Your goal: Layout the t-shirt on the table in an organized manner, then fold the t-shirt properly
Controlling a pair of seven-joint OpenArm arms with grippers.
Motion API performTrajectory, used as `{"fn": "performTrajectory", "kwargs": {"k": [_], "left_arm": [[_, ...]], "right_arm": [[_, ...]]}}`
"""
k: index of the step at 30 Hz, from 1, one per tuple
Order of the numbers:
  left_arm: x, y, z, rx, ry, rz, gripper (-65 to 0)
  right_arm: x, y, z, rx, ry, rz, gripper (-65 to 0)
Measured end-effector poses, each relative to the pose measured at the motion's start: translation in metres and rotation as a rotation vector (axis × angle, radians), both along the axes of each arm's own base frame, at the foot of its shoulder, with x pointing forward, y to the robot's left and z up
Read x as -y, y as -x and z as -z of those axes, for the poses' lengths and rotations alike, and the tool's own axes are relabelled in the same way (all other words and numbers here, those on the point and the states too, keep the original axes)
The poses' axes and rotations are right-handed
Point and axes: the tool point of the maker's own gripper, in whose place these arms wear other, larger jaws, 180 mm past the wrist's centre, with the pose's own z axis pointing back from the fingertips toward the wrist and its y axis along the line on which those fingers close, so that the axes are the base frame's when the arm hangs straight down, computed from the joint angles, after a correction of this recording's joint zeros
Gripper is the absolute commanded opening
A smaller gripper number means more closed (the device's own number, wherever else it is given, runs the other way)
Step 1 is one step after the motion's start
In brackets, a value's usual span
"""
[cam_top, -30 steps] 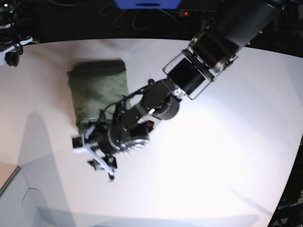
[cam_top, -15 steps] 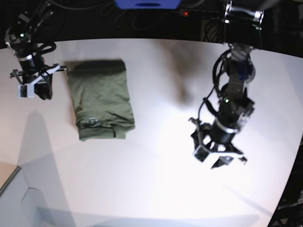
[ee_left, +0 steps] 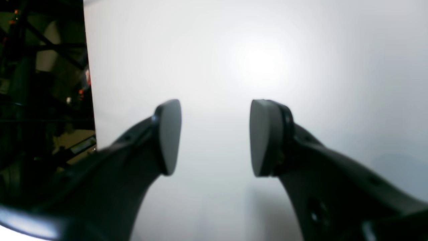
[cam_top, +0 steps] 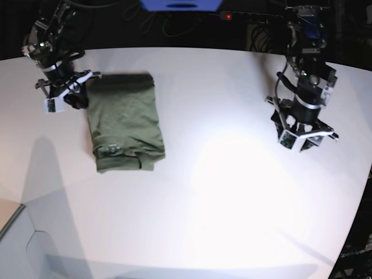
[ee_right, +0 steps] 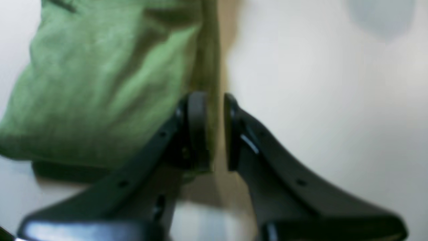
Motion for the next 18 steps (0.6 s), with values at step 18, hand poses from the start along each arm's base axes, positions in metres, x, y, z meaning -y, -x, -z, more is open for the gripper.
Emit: {"fn": "performTrajectory", "kwargs": {"k": [18], "left_arm": [[0.009, 0.018, -0.001, 0.000, 0.042, -0.029, -48.8]], "right_arm": [[0.070, 0.016, -0.023, 0.028, 0.107, 0.161, -57.3]]}}
